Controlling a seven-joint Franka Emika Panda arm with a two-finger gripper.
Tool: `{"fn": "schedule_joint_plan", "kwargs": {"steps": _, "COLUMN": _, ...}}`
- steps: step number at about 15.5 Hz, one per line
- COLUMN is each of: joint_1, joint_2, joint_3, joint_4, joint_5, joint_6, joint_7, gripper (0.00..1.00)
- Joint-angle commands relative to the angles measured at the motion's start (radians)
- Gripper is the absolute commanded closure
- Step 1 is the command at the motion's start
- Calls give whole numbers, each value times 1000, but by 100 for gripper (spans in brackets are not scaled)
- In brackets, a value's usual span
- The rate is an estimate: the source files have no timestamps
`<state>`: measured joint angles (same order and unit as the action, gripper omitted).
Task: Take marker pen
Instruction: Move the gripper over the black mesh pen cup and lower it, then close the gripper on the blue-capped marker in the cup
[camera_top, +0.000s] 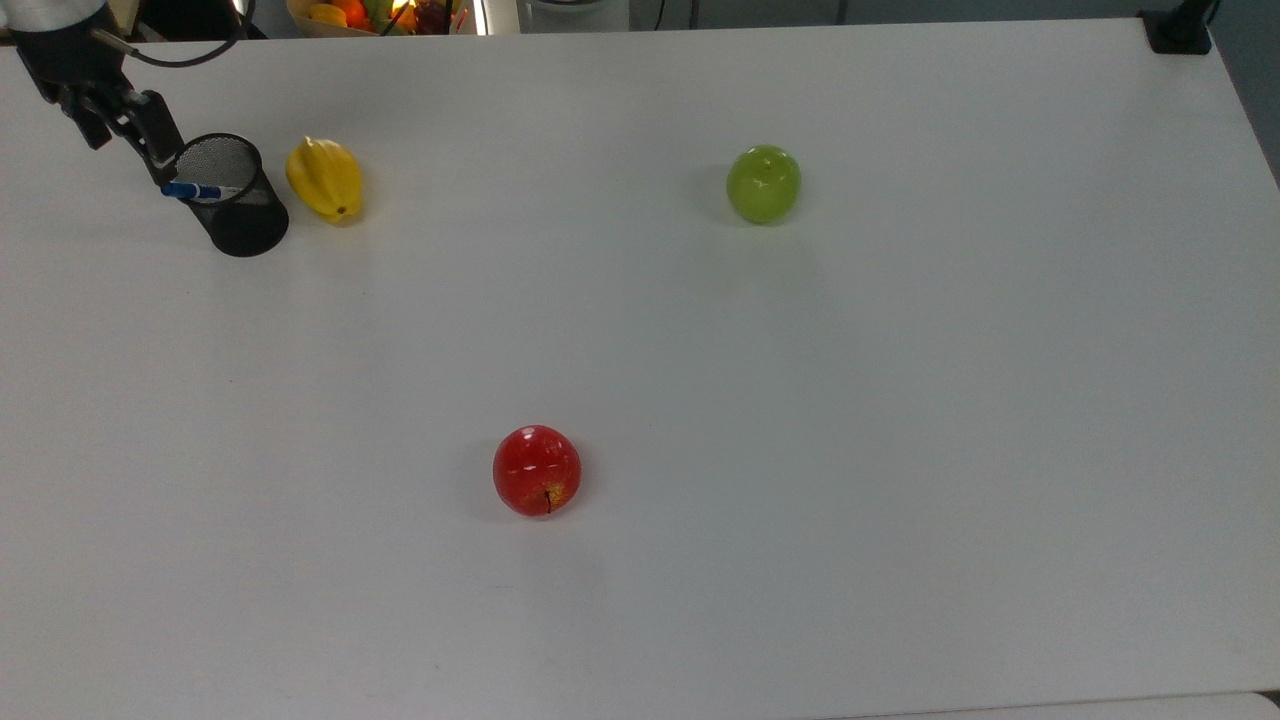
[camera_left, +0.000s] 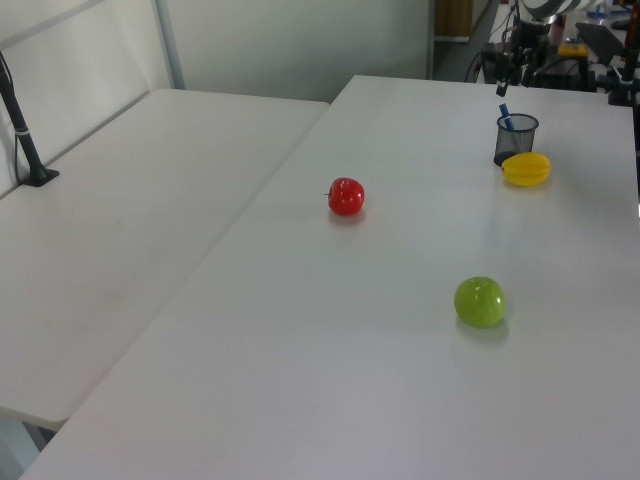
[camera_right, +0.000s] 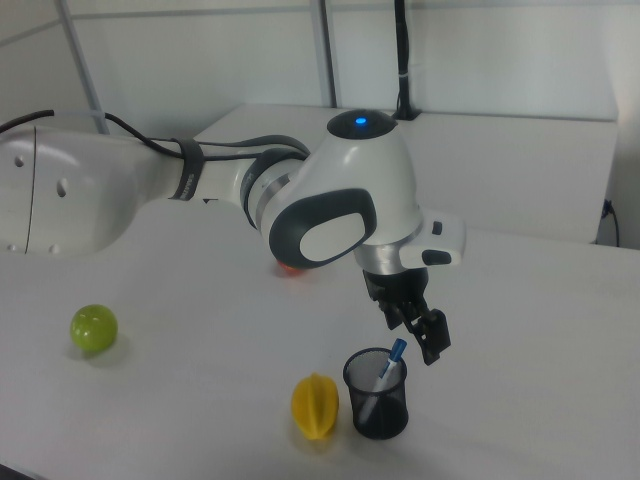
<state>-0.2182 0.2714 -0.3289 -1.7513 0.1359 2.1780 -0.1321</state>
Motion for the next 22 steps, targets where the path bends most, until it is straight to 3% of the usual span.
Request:
{"fn": "schedule_joint_plan", "kwargs": {"steps": 1, "joint_1": 8, "joint_2": 3, "joint_3": 23, "joint_4": -40, "joint_5": 17, "joint_6": 43, "joint_7": -12, "gripper": 22}}
{"fn": "schedule_joint_plan", "kwargs": {"steps": 7, "joint_1": 8, "joint_2": 18, "joint_3": 48, "joint_4": -42, "joint_5": 16, "joint_6": 63, "joint_7": 9, "gripper": 52}}
{"fn": "schedule_joint_plan", "kwargs": {"steps": 11, "joint_1": 8, "joint_2": 17, "joint_3": 57, "joint_4": -42, "joint_5": 16, "joint_6": 69, "joint_7": 8, "gripper": 84}}
{"fn": "schedule_joint_plan", "kwargs": {"steps": 13, "joint_1": 8, "joint_2": 11, "joint_3": 57, "joint_4": -39, "joint_5": 16, "joint_6": 68, "joint_7": 0, "gripper": 95}}
{"fn": "schedule_joint_plan", "kwargs": {"steps": 22, "joint_1": 8, "joint_2": -119, "joint_3": 57, "joint_4": -4, "joint_5": 2, "joint_6": 54, "joint_7": -41, "gripper": 97}}
